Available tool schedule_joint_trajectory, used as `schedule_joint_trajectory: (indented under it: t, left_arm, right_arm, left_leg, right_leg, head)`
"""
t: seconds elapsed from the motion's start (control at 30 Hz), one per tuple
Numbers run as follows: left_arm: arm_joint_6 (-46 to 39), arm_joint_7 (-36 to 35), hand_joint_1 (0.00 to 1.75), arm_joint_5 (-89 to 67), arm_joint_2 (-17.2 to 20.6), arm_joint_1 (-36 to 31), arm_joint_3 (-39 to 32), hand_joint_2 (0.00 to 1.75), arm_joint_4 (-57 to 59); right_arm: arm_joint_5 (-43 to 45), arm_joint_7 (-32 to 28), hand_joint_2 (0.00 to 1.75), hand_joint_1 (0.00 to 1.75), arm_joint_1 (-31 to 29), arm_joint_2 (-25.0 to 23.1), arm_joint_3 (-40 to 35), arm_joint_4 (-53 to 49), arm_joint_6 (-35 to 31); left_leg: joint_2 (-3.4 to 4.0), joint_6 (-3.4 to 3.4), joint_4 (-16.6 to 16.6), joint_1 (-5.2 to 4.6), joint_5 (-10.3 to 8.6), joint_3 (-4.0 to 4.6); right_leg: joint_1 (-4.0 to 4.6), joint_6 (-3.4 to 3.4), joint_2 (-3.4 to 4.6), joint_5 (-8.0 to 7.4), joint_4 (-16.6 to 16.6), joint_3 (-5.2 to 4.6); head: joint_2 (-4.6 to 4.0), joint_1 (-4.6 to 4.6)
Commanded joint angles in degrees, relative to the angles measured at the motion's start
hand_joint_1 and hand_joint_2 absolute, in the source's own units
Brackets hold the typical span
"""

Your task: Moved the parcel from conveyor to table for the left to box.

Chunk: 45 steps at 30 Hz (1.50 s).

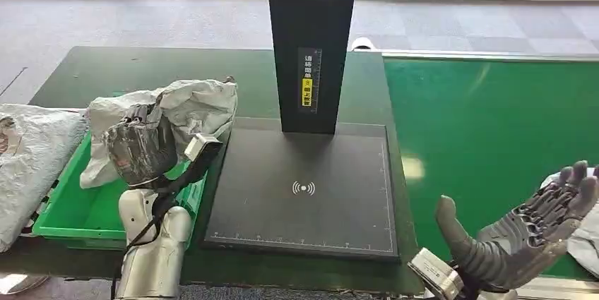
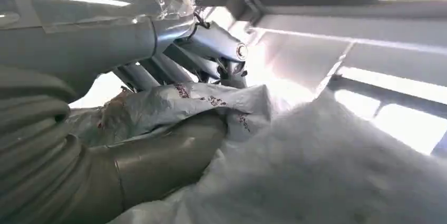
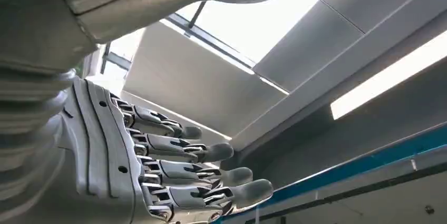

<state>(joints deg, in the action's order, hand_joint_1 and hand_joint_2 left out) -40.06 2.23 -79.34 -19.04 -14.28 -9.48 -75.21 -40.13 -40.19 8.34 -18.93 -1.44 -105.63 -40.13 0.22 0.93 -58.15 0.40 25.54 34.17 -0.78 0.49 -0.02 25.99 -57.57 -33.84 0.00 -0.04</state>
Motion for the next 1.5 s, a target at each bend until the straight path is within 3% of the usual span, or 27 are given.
schedule_joint_trajectory:
  t: [0.03, 0.07, 0.1, 0.13, 0.53, 0.7, 0.73, 0.8, 0.87, 0.9, 0.93, 1.07, 1.1, 1.13, 1.27, 1.3, 1.47, 1.5]
  left_arm:
    - [0.06, 0.60, 1.75, -1.23, -0.12, -0.80, -10.84, 1.75, 5.68]
    - [0.06, 1.16, 1.69, -1.58, -0.77, -0.47, -11.54, 1.75, 4.87]
    - [0.06, 1.41, 0.68, -1.58, -0.96, -0.44, -11.79, 1.75, 4.68]
    - [0.06, 1.45, 0.09, -1.48, -0.96, -0.38, -12.00, 1.75, 3.80]
    - [0.06, 1.77, 0.00, 0.68, -0.96, 0.88, -11.71, 1.75, -0.39]
    - [0.06, 5.69, 0.00, 5.59, -0.96, 2.56, -11.56, 1.75, -6.59]
    - [0.06, 7.19, 0.00, 7.46, -0.96, 2.85, -11.72, 0.00, -8.39]
    - [0.06, 12.76, 0.00, 13.62, -0.96, 3.17, -13.02, 0.00, -13.44]
    - [0.06, 12.76, 0.00, 13.62, -0.96, 3.17, -13.02, 0.00, -13.44]
    - [0.06, 19.63, 0.00, 22.24, -0.96, 3.83, -13.56, 0.00, -15.60]
    - [0.06, 23.14, 0.00, 26.57, -0.96, 3.80, -13.93, 1.75, -14.96]
    - [0.06, 30.18, 0.00, 37.22, -0.96, 4.37, -11.33, 1.75, -13.92]
    - [0.06, 33.45, 0.00, 42.74, -0.96, 4.99, -9.05, 1.75, -14.09]
    - [0.06, 37.77, 0.00, 52.61, -0.96, 6.23, -1.81, 1.75, -11.57]
    - [0.06, 37.77, 0.00, 52.61, -0.96, 6.23, -1.81, 1.75, -11.57]
    - [0.35, 37.77, 0.00, 54.62, -0.57, 8.81, 6.96, 1.75, -10.99]
    - [0.06, 37.77, 0.00, 54.05, -0.65, 8.98, 7.27, 1.75, -10.95]
    - [0.06, 36.26, 0.00, 47.78, -0.96, 8.46, 6.28, 1.75, -8.74]
  right_arm:
    - [-0.31, 0.19, 1.75, 0.00, -0.54, -1.07, 0.27, 3.40, 0.13]
    - [-0.34, 0.19, 1.75, 0.00, -0.88, -1.07, 0.24, 3.85, 0.13]
    - [-0.34, 0.19, 1.75, 0.00, -0.91, -1.07, 0.27, 3.91, 0.13]
    - [-0.38, 0.19, 1.75, 0.00, -0.98, -1.07, 0.19, 4.08, 0.13]
    - [-0.35, 0.19, 1.75, 0.00, -1.41, -1.07, 0.14, 4.89, 0.13]
    - [-0.11, 0.19, 1.75, 0.00, -1.64, -1.07, 1.00, 5.59, 0.13]
    - [-0.17, 0.19, 1.75, 0.00, -1.75, -1.07, 1.27, 5.86, 0.13]
    - [-0.28, 0.19, 1.75, 0.00, -1.94, -1.07, 1.87, 6.43, 0.13]
    - [-0.28, 0.19, 1.75, 0.00, -1.94, -1.07, 1.87, 6.43, 0.13]
    - [-0.34, 0.19, 1.75, 0.00, -2.25, -1.07, 2.80, 7.06, 0.13]
    - [-0.28, 0.19, 1.75, 0.00, -2.37, -1.07, 3.31, 7.49, 0.13]
    - [-0.17, 0.19, 1.75, 0.00, -2.48, -1.07, 4.81, 8.40, 0.13]
    - [-0.12, 0.19, 1.75, 0.00, -2.40, -1.07, 5.21, 8.24, 0.13]
    - [-0.29, 0.19, 1.75, 0.00, -2.36, -1.07, 5.85, 8.29, 0.13]
    - [-0.29, 0.19, 1.75, 0.00, -2.36, -1.07, 5.85, 8.29, 0.13]
    - [-0.87, 0.19, 1.75, 0.00, -2.43, -1.07, 8.08, 9.10, 0.13]
    - [-0.86, 0.19, 1.75, 0.00, -2.43, -1.07, 8.13, 9.11, 0.13]
    - [-0.81, 0.19, 1.75, 0.00, -2.52, -1.07, 8.34, 8.93, 0.13]
  left_leg:
    - [0.10, 0.00, 0.19, 0.03, 0.00, -0.25]
    - [0.10, -0.01, 0.13, 0.00, 0.01, -0.18]
    - [0.08, -0.01, 0.20, 0.02, -0.01, -0.24]
    - [0.09, -0.02, 0.12, 0.01, 0.01, -0.16]
    - [0.08, -0.01, 0.07, 0.03, 0.02, -0.07]
    - [0.07, -0.01, 0.07, 0.02, 0.02, -0.07]
    - [0.12, -0.02, 0.11, 0.06, 0.04, -0.12]
    - [0.14, -0.02, 0.08, 0.06, 0.05, -0.10]
    - [0.18, -0.02, 0.10, 0.05, 0.06, -0.13]
    - [0.17, -0.04, 0.15, 0.08, 0.05, -0.17]
    - [0.11, -0.02, 0.09, 0.05, 0.04, -0.10]
    - [0.01, -0.03, 0.19, 0.06, -0.01, -0.18]
    - [-0.01, -0.03, 0.14, 0.01, 0.00, -0.14]
    - [-0.06, -0.05, 0.20, 0.02, -0.02, -0.18]
    - [-0.14, -0.05, 0.11, -0.01, -0.01, -0.11]
    - [-0.12, -0.06, 0.19, 0.04, -0.03, -0.16]
    - [-0.25, -0.07, 0.20, -0.02, -0.02, -0.19]
    - [-0.23, -0.06, 0.16, -0.01, 0.00, -0.18]
  right_leg:
    - [0.04, -0.06, 0.12, -0.03, 0.18, 0.20]
    - [0.01, -0.04, 0.11, -0.02, 0.12, 0.14]
    - [0.03, -0.05, 0.10, -0.03, 0.20, 0.22]
    - [0.02, -0.03, 0.10, -0.02, 0.11, 0.14]
    - [0.04, -0.03, 0.09, -0.01, 0.08, 0.08]
    - [0.03, -0.02, 0.08, -0.01, 0.08, 0.08]
    - [0.07, -0.04, 0.14, -0.02, 0.14, 0.13]
    - [0.08, -0.03, 0.16, -0.02, 0.11, 0.10]
    - [0.07, -0.04, 0.20, -0.02, 0.12, 0.11]
    - [0.10, -0.05, 0.19, -0.04, 0.20, 0.18]
    - [0.08, -0.03, 0.13, -0.01, 0.11, 0.10]
    - [0.08, -0.02, 0.01, -0.03, 0.23, 0.25]
    - [0.02, -0.01, -0.01, 0.00, 0.13, 0.17]
    - [0.03, -0.02, -0.05, -0.01, 0.21, 0.24]
    - [0.00, 0.01, -0.15, 0.03, 0.13, 0.17]
    - [0.05, 0.00, -0.14, -0.01, 0.25, 0.27]
    - [-0.01, 0.02, -0.23, 0.03, 0.23, 0.28]
    - [-0.01, 0.02, -0.22, 0.04, 0.20, 0.29]
  head:
    - [0.00, 0.00]
    - [0.00, 0.00]
    - [0.00, 0.00]
    - [0.00, 0.00]
    - [0.00, 0.02]
    - [0.00, 0.00]
    - [0.00, 0.00]
    - [0.00, 0.02]
    - [0.00, 0.02]
    - [0.00, 0.02]
    - [0.00, 0.02]
    - [0.00, 0.02]
    - [0.00, 0.02]
    - [0.00, 0.02]
    - [0.00, 0.02]
    - [0.00, 0.02]
    - [0.00, 0.02]
    - [0.00, 0.02]
